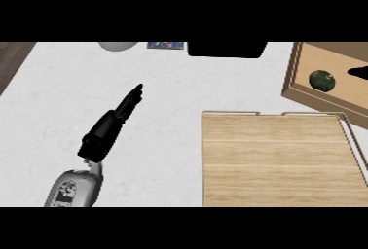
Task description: Pick the squash from the tray and place it in the cardboard box
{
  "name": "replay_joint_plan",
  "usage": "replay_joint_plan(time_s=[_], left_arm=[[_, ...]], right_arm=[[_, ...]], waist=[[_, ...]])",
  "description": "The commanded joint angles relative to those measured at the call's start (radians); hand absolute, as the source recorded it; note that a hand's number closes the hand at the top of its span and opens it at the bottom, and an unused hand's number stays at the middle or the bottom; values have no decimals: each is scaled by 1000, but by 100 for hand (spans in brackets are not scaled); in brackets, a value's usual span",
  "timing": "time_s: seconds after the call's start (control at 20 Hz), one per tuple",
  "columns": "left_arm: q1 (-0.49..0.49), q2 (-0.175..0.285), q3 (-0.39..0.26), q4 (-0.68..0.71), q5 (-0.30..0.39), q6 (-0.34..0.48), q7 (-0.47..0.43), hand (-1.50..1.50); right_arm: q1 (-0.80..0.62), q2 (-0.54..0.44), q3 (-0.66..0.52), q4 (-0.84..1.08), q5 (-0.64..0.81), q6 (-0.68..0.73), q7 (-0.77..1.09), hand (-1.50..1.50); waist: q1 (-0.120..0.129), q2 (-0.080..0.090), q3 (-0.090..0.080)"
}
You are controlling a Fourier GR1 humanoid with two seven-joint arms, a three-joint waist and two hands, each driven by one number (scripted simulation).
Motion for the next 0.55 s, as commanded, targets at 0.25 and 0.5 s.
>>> replay_joint_plan(time_s=[0.25,0.5], left_arm=[[-33,-13,-2,-26,4,4,67,0],[20,1,-3,-36,2,-4,20,0]], right_arm=[[-15,-5,-245,-15,-259,-87,-217,-150],[7,-104,-385,14,-407,13,-292,-150]], waist=[[-12,-5,3],[-9,-3,2]])
